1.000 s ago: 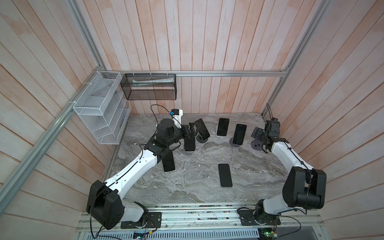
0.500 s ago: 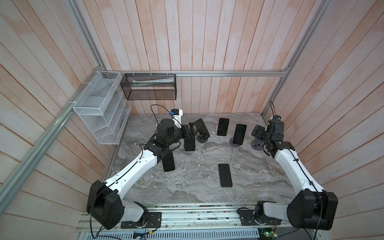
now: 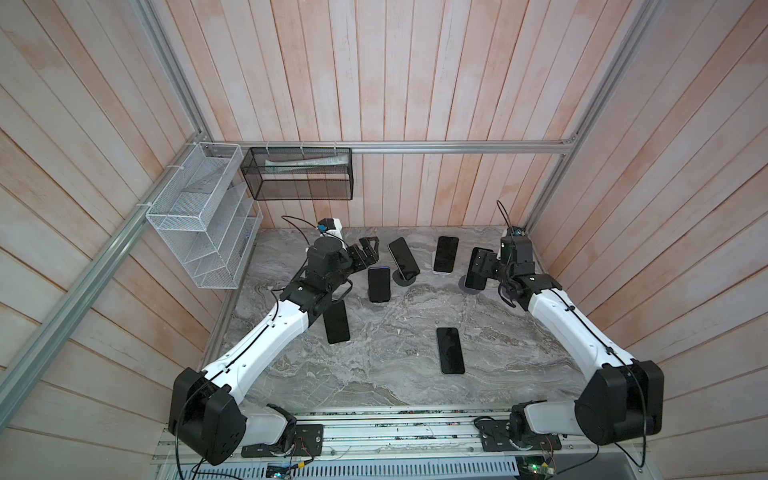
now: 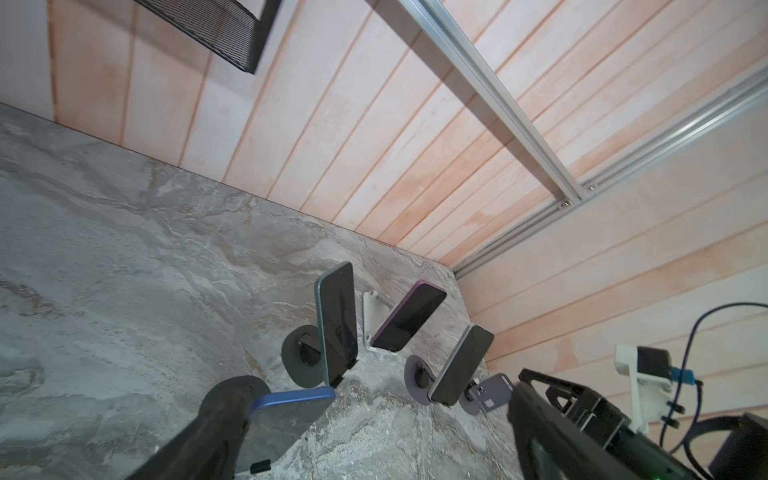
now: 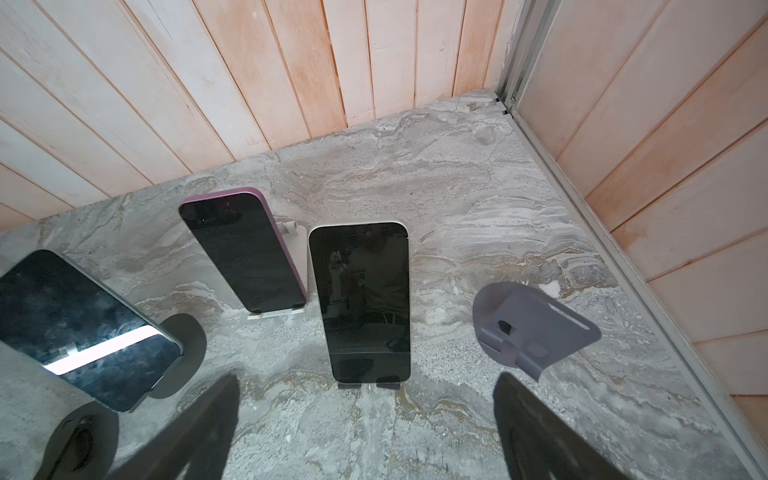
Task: Remove the phone from the phone stand
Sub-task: 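Lower the open right gripper over the white-framed phone on its stand, then close the right gripper on the white-framed phone's top edge and lift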
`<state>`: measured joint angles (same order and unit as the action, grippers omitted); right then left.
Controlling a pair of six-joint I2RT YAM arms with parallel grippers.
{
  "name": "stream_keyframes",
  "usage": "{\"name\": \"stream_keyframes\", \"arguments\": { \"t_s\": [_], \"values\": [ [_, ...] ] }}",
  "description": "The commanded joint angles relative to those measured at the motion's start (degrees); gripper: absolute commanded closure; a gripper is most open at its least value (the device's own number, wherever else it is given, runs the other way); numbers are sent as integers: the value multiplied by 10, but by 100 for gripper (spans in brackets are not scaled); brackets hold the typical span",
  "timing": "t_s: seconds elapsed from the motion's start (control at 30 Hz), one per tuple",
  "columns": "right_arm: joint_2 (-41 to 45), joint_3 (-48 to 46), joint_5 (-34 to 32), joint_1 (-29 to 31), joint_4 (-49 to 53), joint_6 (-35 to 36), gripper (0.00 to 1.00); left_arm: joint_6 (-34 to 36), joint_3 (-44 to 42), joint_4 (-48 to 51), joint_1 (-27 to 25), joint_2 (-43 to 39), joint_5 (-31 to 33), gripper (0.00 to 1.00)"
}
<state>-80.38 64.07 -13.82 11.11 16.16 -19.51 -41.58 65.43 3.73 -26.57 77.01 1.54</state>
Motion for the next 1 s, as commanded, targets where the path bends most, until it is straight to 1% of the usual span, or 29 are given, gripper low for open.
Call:
{"name": "stream_keyframes", "arguments": {
  "t_s": [0.0,0.13,0.23,0.4,0.6,0.73,0.97],
  "values": [
    [-36,33,-15,-1,14,-2,3,-35,-9,7,18,-7,14,0],
    [-89,75,-14,-7,31,10,2,-29,-6,-6,25,0,-36,0],
    [-121,100,-29,-8,34,17,2,-25,-7,-16,27,1,-56,0],
    [-154,128,-27,-18,29,16,2,-17,-8,-27,27,2,-76,0],
    [-189,156,7,-28,22,29,2,-16,-9,-36,27,7,-100,0],
    [-203,166,18,-28,20,38,2,-13,-9,-40,28,8,-108,0],
    [-219,174,6,-27,12,33,2,-13,-13,-48,30,10,-120,0]
  ]
}}
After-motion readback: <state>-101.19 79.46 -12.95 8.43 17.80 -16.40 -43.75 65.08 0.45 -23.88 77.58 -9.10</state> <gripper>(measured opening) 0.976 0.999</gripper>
